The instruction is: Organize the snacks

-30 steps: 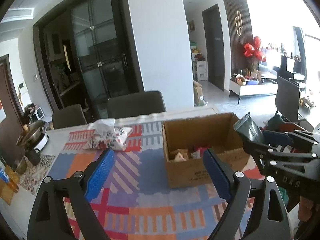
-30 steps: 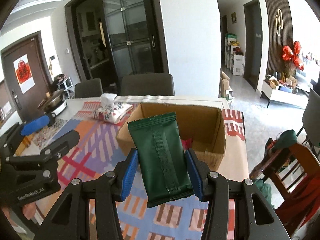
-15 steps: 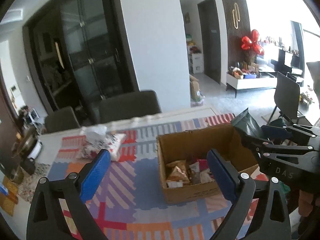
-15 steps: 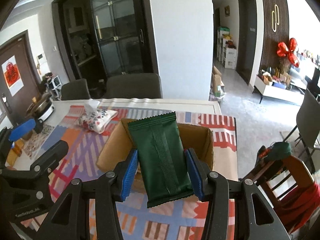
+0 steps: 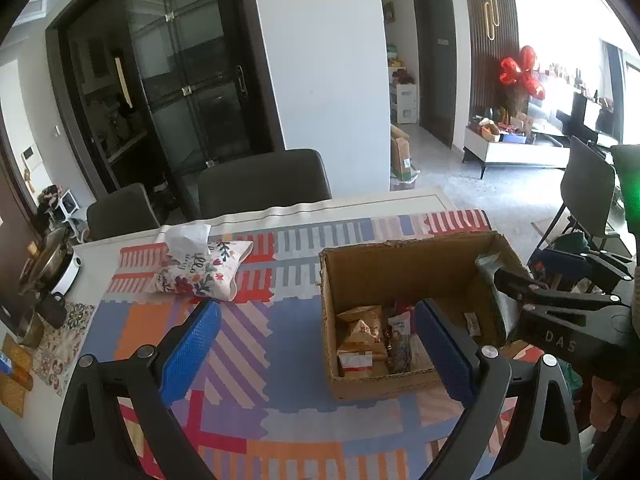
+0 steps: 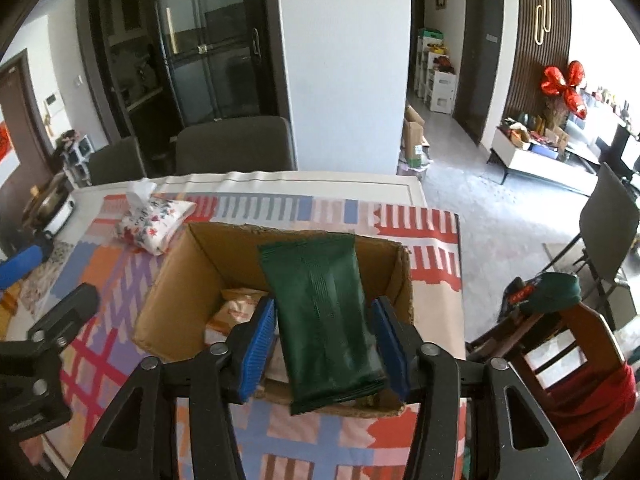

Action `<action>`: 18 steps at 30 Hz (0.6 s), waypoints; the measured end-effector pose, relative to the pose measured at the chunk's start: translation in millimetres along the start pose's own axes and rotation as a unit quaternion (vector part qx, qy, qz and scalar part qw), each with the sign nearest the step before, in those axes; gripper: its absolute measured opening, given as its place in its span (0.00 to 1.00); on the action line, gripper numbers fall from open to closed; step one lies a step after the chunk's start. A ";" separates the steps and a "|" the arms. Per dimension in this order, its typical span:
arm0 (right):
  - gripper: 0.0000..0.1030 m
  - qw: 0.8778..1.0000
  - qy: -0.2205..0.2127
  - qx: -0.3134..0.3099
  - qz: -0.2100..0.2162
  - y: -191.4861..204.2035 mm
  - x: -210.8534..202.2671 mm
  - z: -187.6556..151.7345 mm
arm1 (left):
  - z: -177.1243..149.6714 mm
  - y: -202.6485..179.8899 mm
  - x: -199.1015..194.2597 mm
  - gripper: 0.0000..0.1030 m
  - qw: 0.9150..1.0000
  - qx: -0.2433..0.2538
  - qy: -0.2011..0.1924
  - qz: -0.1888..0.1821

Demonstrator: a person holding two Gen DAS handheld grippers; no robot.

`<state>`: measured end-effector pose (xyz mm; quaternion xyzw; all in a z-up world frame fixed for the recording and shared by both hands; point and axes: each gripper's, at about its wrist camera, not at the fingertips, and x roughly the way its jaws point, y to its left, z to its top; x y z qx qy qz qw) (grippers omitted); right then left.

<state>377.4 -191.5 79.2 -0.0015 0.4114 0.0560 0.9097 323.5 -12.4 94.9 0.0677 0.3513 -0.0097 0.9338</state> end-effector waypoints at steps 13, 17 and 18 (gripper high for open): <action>0.77 0.996 -0.083 -0.013 -0.023 8.8 -68.4 -48.0 | -36.8 -4.9 -47.5 0.99 0.999 0.007 -0.052 -0.003; 0.83 0.993 -0.111 -0.011 -0.033 8.7 -90.6 -68.5 | -54.9 -4.0 -69.8 1.00 0.997 -0.001 -0.078 -0.010; 0.84 0.993 -0.115 -0.011 -0.033 8.8 -95.0 -73.4 | -57.9 -4.6 -73.7 1.00 0.997 -0.001 -0.083 -0.011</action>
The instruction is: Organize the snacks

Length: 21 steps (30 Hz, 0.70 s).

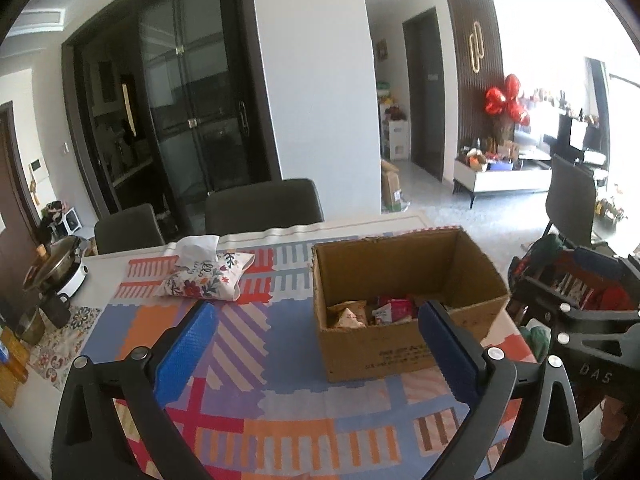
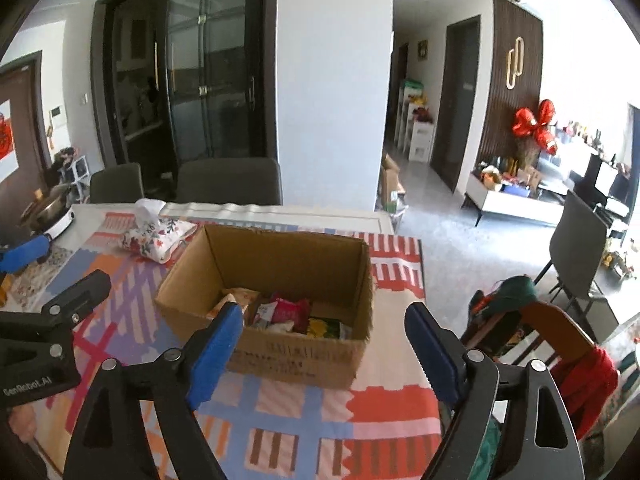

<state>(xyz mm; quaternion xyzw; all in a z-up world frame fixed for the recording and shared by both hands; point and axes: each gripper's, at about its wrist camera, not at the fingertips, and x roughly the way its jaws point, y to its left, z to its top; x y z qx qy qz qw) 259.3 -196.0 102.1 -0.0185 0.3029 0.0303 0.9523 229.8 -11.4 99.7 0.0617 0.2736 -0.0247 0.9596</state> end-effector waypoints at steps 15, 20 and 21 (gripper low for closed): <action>0.88 0.999 -0.036 0.017 0.001 -1.3 -74.1 -81.2 | -70.2 -13.0 -74.8 1.00 0.999 0.017 -0.040 0.002; 0.90 0.999 -0.047 0.023 0.002 2.4 -93.1 -103.4 | -88.3 -13.7 -92.0 1.00 0.999 0.011 -0.048 0.006; 0.90 0.999 -0.047 0.022 0.005 3.5 -95.5 -106.0 | -90.9 -13.7 -94.7 1.00 0.999 0.011 -0.047 0.006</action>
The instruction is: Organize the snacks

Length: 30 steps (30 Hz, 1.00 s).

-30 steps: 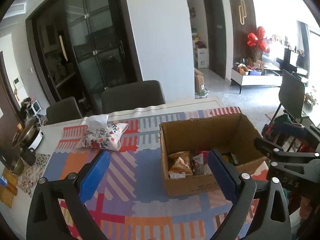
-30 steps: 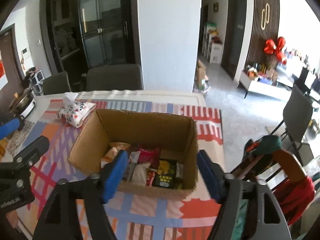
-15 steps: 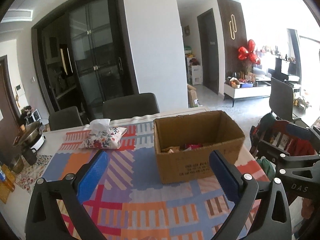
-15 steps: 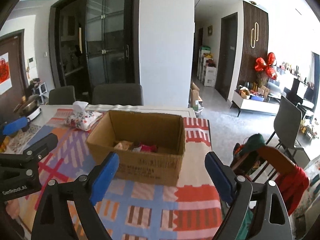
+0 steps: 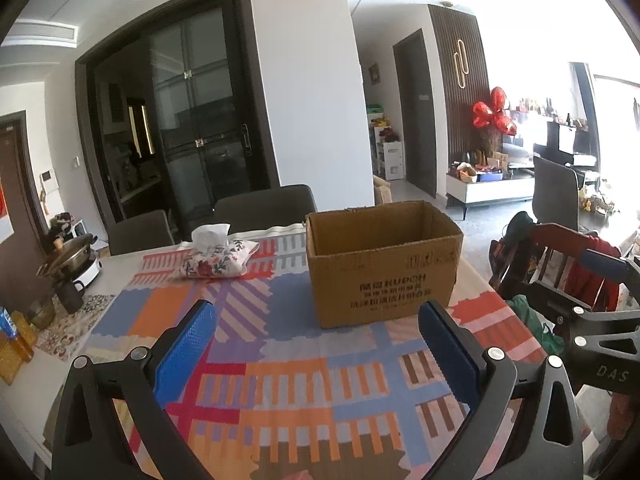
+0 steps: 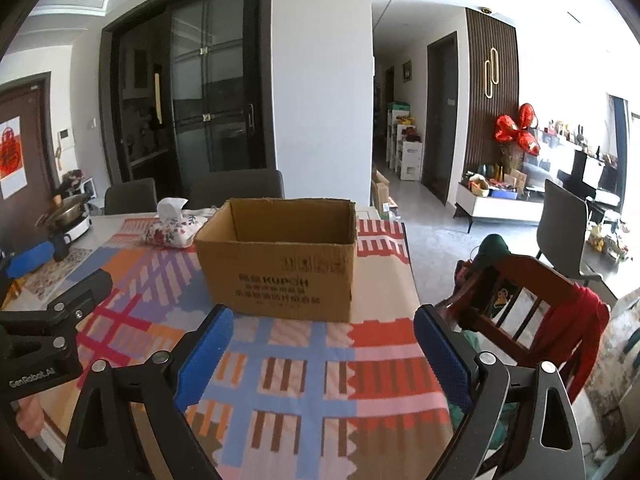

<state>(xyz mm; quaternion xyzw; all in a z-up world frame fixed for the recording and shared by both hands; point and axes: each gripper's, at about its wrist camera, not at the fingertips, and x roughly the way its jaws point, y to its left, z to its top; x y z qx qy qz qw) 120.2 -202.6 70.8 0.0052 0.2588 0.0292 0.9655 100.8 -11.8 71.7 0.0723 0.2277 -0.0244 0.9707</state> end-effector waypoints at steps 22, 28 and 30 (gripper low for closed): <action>0.92 0.999 -0.032 -0.001 0.016 8.2 -34.0 -31.5 | -30.8 -4.5 -24.0 1.00 1.000 -0.002 -0.001 0.003; 0.92 1.000 -0.027 0.010 0.010 5.6 -30.8 -33.5 | -31.1 -4.5 -23.9 1.00 1.000 -0.003 -0.002 0.008; 0.92 1.000 -0.026 0.012 0.007 4.6 -30.1 -33.9 | -31.4 -4.6 -24.3 1.00 1.000 -0.003 -0.004 0.010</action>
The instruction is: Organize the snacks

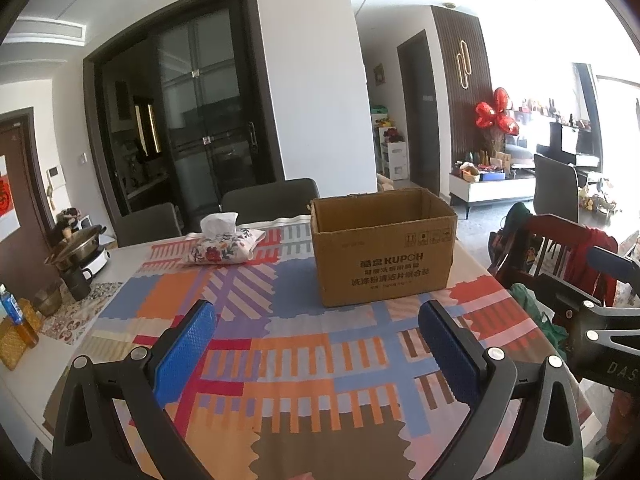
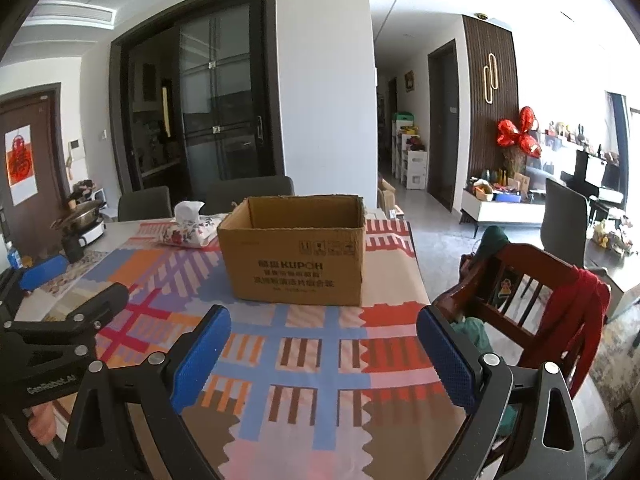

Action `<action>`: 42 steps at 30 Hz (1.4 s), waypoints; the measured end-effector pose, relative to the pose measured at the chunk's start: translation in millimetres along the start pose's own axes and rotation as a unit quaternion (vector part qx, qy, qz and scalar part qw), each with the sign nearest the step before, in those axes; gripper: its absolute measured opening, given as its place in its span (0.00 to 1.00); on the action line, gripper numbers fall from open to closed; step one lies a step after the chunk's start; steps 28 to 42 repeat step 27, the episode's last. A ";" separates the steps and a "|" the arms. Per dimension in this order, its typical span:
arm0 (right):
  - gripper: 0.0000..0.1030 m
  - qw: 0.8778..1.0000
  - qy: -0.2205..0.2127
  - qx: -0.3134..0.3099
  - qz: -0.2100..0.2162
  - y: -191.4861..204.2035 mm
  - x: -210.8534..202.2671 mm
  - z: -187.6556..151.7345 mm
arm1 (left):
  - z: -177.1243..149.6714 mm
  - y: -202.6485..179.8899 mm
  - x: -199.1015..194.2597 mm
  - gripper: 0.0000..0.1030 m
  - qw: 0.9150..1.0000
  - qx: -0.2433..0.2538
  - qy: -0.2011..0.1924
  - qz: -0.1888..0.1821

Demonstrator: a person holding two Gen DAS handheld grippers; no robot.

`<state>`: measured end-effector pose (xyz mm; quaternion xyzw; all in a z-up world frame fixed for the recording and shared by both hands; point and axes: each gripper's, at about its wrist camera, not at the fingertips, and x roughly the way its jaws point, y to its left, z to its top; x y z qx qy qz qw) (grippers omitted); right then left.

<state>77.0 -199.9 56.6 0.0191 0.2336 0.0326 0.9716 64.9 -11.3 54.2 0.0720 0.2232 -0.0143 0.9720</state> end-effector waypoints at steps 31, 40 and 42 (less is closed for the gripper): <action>0.92 1.000 0.005 0.003 -0.004 -4.2 2.2 -3.6 | 0.5 -3.2 2.1 1.00 1.000 -0.009 0.004 0.001; 0.92 1.000 0.005 0.003 -0.004 -4.2 2.2 -3.6 | 0.5 -3.2 2.1 1.00 1.000 -0.009 0.004 0.001; 0.92 1.000 0.005 0.003 -0.004 -4.2 2.2 -3.6 | 0.5 -3.2 2.1 1.00 1.000 -0.009 0.004 0.001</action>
